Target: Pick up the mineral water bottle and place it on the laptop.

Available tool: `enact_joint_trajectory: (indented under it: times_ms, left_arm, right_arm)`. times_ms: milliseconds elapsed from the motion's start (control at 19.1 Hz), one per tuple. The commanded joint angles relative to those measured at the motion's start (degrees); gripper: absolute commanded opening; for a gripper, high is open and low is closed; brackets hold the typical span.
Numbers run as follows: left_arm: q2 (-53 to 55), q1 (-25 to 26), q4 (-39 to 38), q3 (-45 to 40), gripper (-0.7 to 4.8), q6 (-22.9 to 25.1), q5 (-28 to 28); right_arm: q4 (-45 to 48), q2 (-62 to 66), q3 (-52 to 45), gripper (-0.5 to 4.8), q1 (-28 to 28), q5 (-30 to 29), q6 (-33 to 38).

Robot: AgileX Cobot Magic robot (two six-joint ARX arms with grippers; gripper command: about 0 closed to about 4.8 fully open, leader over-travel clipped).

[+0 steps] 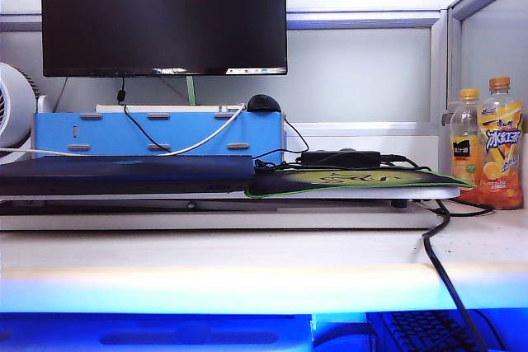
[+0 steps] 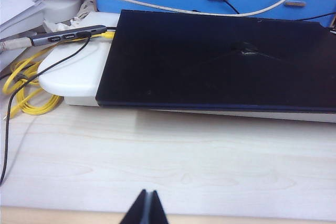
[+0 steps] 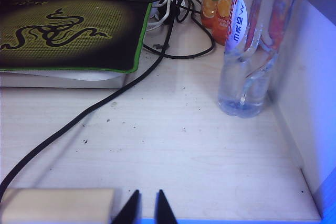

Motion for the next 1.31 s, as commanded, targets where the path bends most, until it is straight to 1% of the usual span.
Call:
enact_joint_trajectory:
  times_ms: [52, 679, 731, 783, 888, 992, 1045, 1097, 1149, 1254, 1306]
  left_arm:
    - [-0.11, 0.0, 0.04, 0.0, -0.02, 0.09, 0.17]
    - [-0.11, 0.0, 0.04, 0.0, -0.02, 0.07, 0.17]
    - [-0.11, 0.0, 0.04, 0.0, -0.02, 0.09, 0.17]
    - [-0.11, 0.0, 0.04, 0.0, -0.02, 0.09, 0.17]
    - [-0.11, 0.0, 0.04, 0.0, -0.02, 0.09, 0.17]
    - [-0.11, 0.0, 0.04, 0.0, -0.02, 0.07, 0.17]
    - [-0.11, 0.0, 0.04, 0.0, -0.02, 0.07, 0.17]
    - [-0.11, 0.0, 0.04, 0.0, -0.02, 0.09, 0.17]
    - [-0.11, 0.0, 0.04, 0.0, -0.02, 0.07, 0.17]
    - [-0.11, 0.0, 0.04, 0.0, -0.02, 0.09, 0.17]
    - [-0.11, 0.0, 0.04, 0.0, -0.02, 0.09, 0.17]
  right_arm:
    - [-0.48, 0.02, -0.15, 0.5, 0.02, -0.11, 0.24]
    - [-0.07, 0.02, -0.15, 0.5, 0.02, -0.17, 0.33]
    - [0.37, 0.02, -0.13, 0.5, 0.02, -0.46, 1.4]
    - [1.18, 0.02, -0.13, 0.5, 0.02, -2.36, 6.8]
    - [5.14, 0.02, -0.13, 0.5, 0.02, -7.1, 19.82]
    - [10.03, 0.04, 0.0, 0.48, 0.02, -13.86, 20.83]
    - [11.67, 0.11, 0.37, 0.31, 0.07, -13.84, 20.22]
    - [11.56, 0.11, 1.25, 0.2, 0.07, -11.74, 16.96]
    - [9.79, 0.15, 2.45, 0.16, 0.04, -7.65, 14.05]
    - [4.48, 1.79, 5.99, 0.09, 0.07, 4.26, 10.78]
    - [3.5, 3.87, 7.54, 0.1, 0.07, 9.46, 9.57]
